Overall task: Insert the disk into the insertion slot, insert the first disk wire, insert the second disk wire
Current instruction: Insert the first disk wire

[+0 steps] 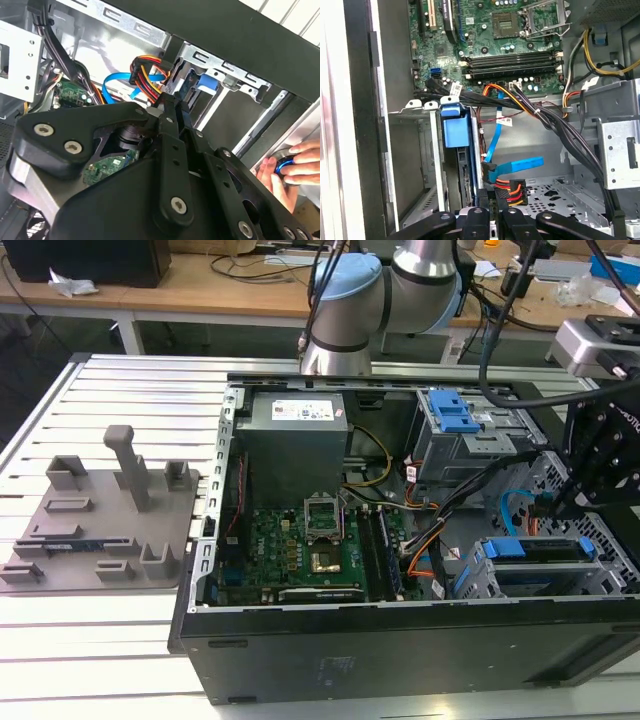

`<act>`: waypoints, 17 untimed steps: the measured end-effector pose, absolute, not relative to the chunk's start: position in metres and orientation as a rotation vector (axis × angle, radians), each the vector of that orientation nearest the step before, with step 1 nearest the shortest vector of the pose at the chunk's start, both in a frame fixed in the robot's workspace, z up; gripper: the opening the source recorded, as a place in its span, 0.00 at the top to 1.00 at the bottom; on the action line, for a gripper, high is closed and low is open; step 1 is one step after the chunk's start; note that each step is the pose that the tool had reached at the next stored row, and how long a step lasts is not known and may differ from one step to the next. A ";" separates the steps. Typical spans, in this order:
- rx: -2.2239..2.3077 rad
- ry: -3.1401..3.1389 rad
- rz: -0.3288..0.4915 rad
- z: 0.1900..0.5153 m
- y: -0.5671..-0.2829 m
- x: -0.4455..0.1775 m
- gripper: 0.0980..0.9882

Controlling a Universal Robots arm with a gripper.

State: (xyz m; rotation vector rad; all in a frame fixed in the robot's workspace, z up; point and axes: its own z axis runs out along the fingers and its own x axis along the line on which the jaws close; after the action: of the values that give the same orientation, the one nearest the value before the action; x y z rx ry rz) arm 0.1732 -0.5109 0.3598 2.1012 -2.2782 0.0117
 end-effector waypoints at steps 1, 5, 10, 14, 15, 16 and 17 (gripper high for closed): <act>2.103 -2.277 0.012 0.360 -0.513 0.173 0.92; 2.103 -2.276 0.012 0.360 -0.513 0.173 0.92; 2.106 -2.280 0.007 0.360 -0.514 0.173 0.92; 2.129 -2.303 -0.034 0.360 -0.518 0.173 0.92; 2.129 -2.303 -0.035 0.360 -0.518 0.173 0.92; 2.129 -2.303 -0.035 0.360 -0.519 0.173 0.92; 2.129 -2.303 -0.035 0.360 -0.519 0.173 0.92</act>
State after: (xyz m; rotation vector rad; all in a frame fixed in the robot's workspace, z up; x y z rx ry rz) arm 0.1732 -0.5186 0.3597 2.1288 -2.3033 -0.0349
